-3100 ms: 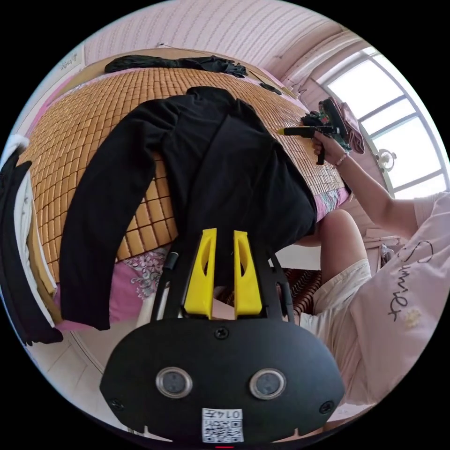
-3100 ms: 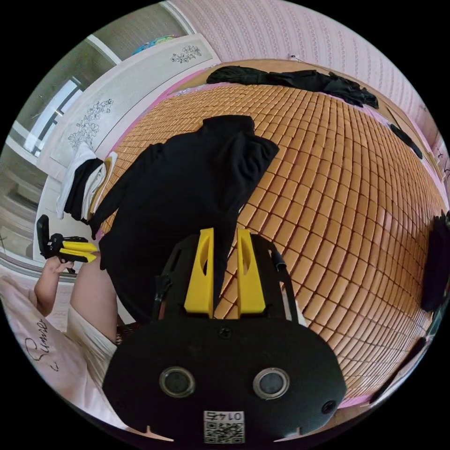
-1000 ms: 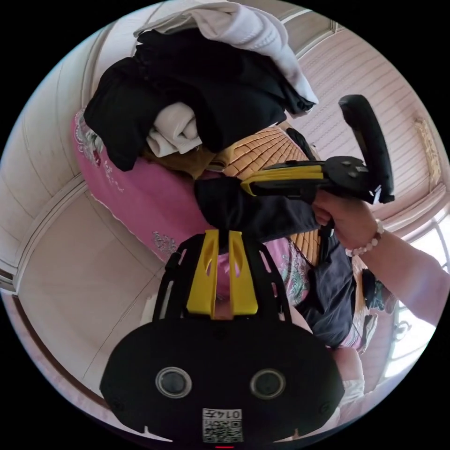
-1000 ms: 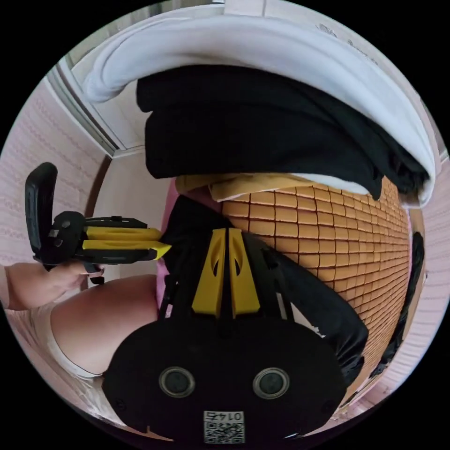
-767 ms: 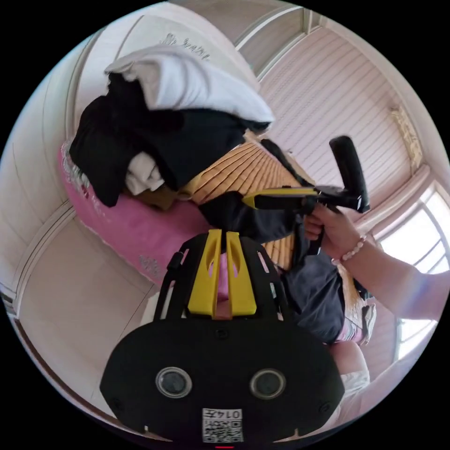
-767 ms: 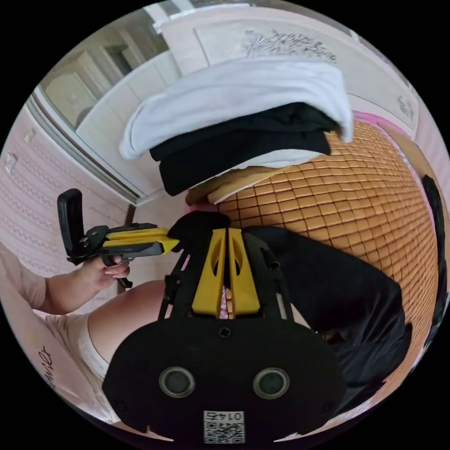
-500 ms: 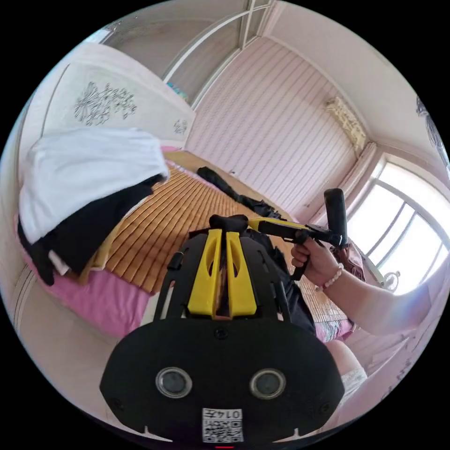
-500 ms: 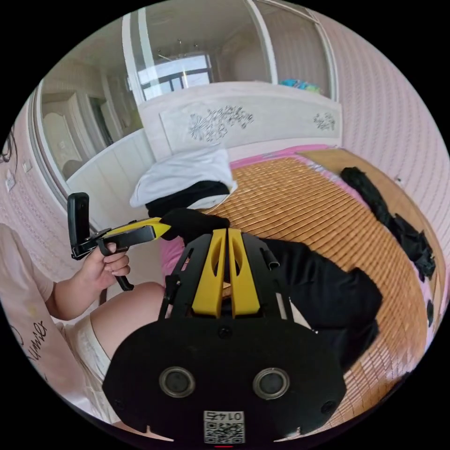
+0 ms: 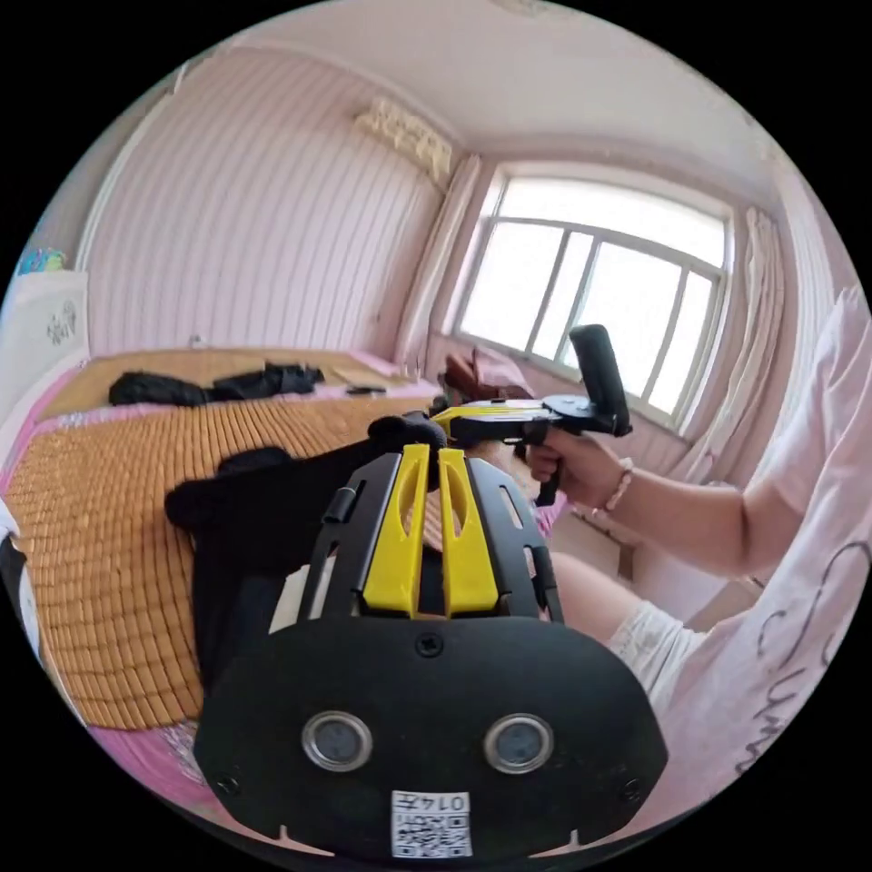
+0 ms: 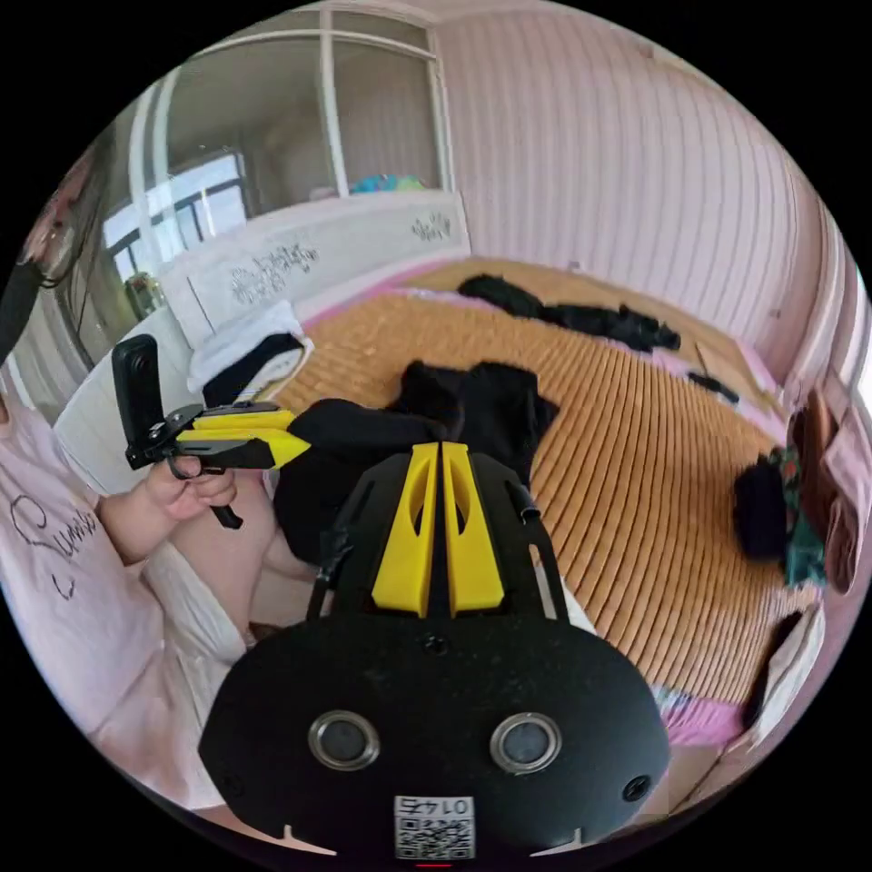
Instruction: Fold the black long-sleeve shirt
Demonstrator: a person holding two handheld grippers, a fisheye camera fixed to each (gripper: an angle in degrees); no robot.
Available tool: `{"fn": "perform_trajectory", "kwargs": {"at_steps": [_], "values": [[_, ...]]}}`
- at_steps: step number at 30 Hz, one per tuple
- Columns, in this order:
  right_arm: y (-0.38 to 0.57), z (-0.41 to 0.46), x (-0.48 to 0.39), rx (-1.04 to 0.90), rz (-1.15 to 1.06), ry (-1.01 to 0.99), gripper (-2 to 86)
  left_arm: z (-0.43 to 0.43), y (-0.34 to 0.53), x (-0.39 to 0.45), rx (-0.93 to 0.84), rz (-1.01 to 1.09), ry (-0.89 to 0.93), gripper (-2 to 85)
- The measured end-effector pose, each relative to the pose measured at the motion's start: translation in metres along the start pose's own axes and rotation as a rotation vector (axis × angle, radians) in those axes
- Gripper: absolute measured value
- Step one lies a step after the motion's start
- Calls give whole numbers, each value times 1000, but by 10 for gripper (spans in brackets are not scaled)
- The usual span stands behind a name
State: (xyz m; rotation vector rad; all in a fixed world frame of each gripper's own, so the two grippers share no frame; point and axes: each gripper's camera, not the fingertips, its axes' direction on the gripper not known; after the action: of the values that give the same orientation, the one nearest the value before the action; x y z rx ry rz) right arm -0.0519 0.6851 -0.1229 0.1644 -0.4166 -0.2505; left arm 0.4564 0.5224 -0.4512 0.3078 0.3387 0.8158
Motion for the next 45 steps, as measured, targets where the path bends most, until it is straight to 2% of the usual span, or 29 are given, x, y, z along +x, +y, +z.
{"fn": "perform_trajectory", "kwargs": {"at_steps": [2, 6, 12, 15, 17, 19, 22, 25, 30, 32, 35, 40, 42, 45], "values": [[35, 26, 20, -138, 104, -45, 0, 46, 32, 2, -118, -64, 65, -7], [40, 28, 31, -139, 168, -86, -1, 100, 74, -2, -255, -147, 96, -7], [9, -22, 33, -3, 130, -100, -3, 94, 55, 14, -163, -10, 122, -5], [21, -20, 54, -84, 201, -72, -3, 116, 60, 26, -162, 73, 160, 2], [31, -2, 69, -197, 267, -114, -2, 156, 77, 24, -241, 76, 216, 10], [32, 6, 68, -226, 272, -77, 0, 222, 112, 20, -415, 78, 231, 25], [24, 19, 66, -275, 263, -43, 6, 277, 144, 13, -557, 87, 257, 51], [13, 31, 68, -332, 284, -11, 28, 293, 148, 8, -553, 60, 381, 63], [0, 41, 73, -345, 294, -59, 62, 290, 154, -2, -539, 117, 430, 63], [-13, 47, 76, -341, 266, -64, 62, 277, 152, -26, -499, 112, 374, 62], [-51, 61, 79, -331, 175, -53, 73, 250, 139, -109, -427, 29, 213, 60], [-124, 75, 109, -211, 114, 2, 92, 210, 102, -290, -373, -97, -186, 51], [-153, 84, 129, -177, 113, 23, 95, 205, 88, -350, -344, -190, -269, 51], [-202, 108, 172, -152, 154, 31, 98, 212, 78, -460, -292, -457, -193, 56]]}}
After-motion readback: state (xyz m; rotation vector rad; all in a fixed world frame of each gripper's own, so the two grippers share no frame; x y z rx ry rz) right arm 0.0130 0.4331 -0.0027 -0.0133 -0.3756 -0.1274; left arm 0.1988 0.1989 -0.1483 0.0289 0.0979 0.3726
